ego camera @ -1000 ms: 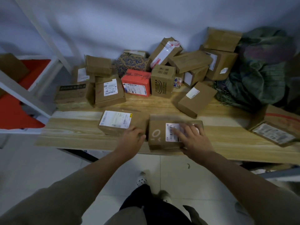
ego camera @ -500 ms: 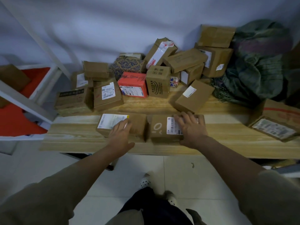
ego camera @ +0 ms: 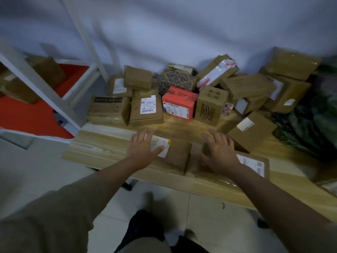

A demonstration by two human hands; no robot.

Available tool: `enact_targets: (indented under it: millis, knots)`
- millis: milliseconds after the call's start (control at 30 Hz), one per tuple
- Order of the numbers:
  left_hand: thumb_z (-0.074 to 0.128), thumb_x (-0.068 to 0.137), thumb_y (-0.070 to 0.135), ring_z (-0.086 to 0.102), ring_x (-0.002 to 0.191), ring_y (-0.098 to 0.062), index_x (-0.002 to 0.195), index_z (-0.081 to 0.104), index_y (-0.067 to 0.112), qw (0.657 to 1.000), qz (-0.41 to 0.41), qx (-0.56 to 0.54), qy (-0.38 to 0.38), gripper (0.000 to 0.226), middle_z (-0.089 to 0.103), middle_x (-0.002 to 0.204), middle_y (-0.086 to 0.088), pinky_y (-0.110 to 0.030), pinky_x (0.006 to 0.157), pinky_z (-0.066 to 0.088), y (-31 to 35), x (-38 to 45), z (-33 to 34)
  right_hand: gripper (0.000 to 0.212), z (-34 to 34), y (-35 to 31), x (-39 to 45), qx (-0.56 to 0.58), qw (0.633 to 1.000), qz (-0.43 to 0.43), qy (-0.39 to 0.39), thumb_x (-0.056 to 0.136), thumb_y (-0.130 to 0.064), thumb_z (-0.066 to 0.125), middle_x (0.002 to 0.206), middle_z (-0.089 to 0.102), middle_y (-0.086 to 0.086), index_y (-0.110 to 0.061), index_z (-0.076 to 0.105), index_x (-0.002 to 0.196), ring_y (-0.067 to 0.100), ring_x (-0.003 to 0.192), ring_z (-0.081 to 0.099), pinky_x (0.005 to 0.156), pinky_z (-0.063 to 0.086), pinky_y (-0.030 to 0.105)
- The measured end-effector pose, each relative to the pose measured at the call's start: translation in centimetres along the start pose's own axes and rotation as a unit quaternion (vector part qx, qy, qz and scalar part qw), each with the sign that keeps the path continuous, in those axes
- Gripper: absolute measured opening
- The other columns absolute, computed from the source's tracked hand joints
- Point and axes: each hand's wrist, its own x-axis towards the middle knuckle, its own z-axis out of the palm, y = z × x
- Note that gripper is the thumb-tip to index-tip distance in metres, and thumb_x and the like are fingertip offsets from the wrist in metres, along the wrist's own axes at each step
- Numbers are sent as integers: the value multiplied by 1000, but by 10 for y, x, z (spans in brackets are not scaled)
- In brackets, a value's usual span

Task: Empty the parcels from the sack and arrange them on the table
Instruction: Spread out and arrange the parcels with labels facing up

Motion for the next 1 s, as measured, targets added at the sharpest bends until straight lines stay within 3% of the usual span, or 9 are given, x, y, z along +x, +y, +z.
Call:
enact_targets:
  millis: [167,367,533,633,733,800,867,933,1000]
  knots:
    - [57,87,63,6,150,-34,156,12,17,991,-126,-33,22,95,7,164,-12,-47,121,7,-67,42,-33,75,2,-53,53,2,1000,6,-9,89,-58,56,161,18,2,-30,25,152,23,148,16,120,11,47]
    - [63,81,65,2,151,-36,157,1,18,986,-168,-19,6,109,-6,164,-13,-49,121,7,-160,101,-66,83,11,-142,132,40,998,-29,-44,86,-56,62,161,15,2,-28,22,153,24,147,15,118,15,43]
    - [61,85,60,5,149,-41,156,-2,15,967,-234,-103,9,106,1,162,-22,-53,120,12,-211,152,-88,75,33,-213,193,147,986,-11,-84,86,-34,71,153,33,9,-18,34,150,29,142,28,115,30,43]
    - [62,88,53,16,147,-41,155,7,8,942,-277,-191,-16,98,14,160,-24,-52,118,20,-237,177,-94,57,39,-247,218,296,945,44,-131,91,-23,65,141,46,5,-16,42,143,25,130,46,106,43,42]
    - [62,91,45,37,139,-38,153,17,8,904,-273,-330,-18,85,34,154,-17,-50,110,38,-249,187,-96,26,38,-275,241,421,890,86,-154,96,-18,57,123,58,5,-18,55,123,22,104,58,84,50,33]
    - [59,94,45,34,140,-36,155,12,9,879,-288,-380,-17,85,30,157,-13,-46,111,37,-251,189,-98,36,38,-289,253,491,842,145,-170,96,-32,57,130,56,6,-21,55,130,21,109,56,92,49,37]
    - [54,84,68,32,141,-38,157,14,16,853,-315,-415,-17,98,24,160,-13,-51,112,35,-252,188,-100,48,37,-298,261,535,800,206,-177,91,-50,56,134,55,6,-24,54,131,24,116,54,100,46,46]
    - [39,65,89,40,135,-38,153,28,22,825,-340,-451,-12,112,33,155,-13,-56,109,37,-257,183,-101,40,35,-303,264,585,752,247,-178,95,-58,46,111,64,4,-24,62,109,23,103,58,100,45,50]
    - [30,58,97,47,129,-34,142,48,25,788,-366,-495,18,112,44,148,-12,-54,108,39,-265,174,-102,47,32,-301,264,604,721,290,-176,96,-64,35,91,62,1,-25,61,89,21,89,57,101,43,56]
